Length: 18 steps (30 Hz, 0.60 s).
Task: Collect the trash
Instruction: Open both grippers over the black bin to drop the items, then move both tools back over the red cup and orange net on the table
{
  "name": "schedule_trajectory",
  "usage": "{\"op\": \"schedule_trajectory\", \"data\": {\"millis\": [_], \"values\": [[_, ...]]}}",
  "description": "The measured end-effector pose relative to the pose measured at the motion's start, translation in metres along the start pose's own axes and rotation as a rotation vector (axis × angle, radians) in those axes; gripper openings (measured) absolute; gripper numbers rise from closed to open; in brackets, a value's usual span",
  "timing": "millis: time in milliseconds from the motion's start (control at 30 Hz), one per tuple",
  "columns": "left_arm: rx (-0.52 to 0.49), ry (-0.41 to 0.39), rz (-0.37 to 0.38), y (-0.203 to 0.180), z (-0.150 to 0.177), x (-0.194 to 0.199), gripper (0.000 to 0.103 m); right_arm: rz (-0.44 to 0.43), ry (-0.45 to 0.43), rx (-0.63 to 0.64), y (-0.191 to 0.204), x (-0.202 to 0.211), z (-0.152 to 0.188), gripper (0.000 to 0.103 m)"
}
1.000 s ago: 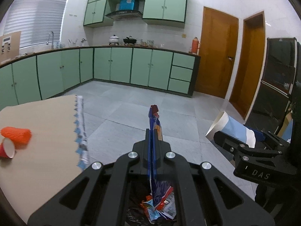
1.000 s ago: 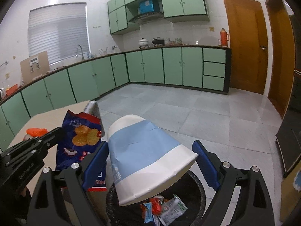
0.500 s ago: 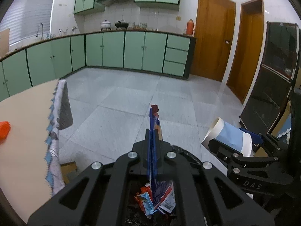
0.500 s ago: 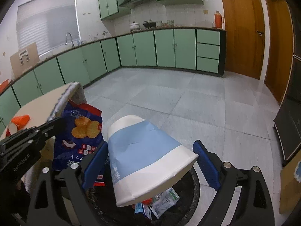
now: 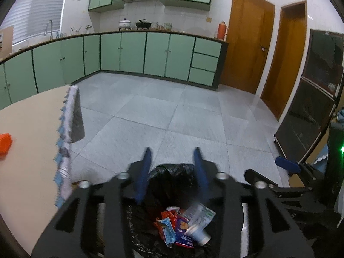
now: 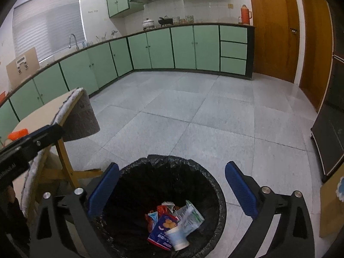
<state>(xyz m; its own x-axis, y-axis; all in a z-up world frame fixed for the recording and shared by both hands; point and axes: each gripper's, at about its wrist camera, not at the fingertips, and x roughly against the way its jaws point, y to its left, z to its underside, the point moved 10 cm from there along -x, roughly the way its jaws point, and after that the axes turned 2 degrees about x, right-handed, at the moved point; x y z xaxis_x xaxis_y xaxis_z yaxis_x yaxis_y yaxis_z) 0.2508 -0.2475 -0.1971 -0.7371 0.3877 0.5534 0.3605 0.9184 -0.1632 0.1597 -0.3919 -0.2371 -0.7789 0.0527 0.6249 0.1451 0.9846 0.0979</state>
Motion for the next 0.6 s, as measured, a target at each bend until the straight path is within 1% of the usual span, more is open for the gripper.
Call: {"op": "schedule_trajectory", "data": {"millis": [33,167,233,367,467,600], "values": [[0.007,-0.018,-0.005,0.005,-0.006,0.007,0.053,0.000,-0.011,-0.001,0.001,0.004,-0.002,0.097],[0.010,-0.064,-0.033,0.022,-0.023,0.033,0.061,-0.017,-0.065,-0.003,0.013,0.024,-0.018,0.097],[0.017,-0.091,-0.053,0.033,-0.030,0.048,0.065,-0.032,-0.101,0.009,0.025,0.037,-0.028,0.097],[0.044,-0.141,-0.114,0.071,-0.040,0.085,0.068,-0.069,-0.164,0.051,0.060,0.058,-0.048,0.097],[0.063,-0.169,-0.182,0.107,-0.043,0.112,0.070,-0.109,-0.199,0.091,0.093,0.071,-0.059,0.097],[0.101,-0.178,-0.290,0.166,-0.039,0.143,0.070,-0.177,-0.220,0.127,0.141,0.076,-0.068,0.097]]}}
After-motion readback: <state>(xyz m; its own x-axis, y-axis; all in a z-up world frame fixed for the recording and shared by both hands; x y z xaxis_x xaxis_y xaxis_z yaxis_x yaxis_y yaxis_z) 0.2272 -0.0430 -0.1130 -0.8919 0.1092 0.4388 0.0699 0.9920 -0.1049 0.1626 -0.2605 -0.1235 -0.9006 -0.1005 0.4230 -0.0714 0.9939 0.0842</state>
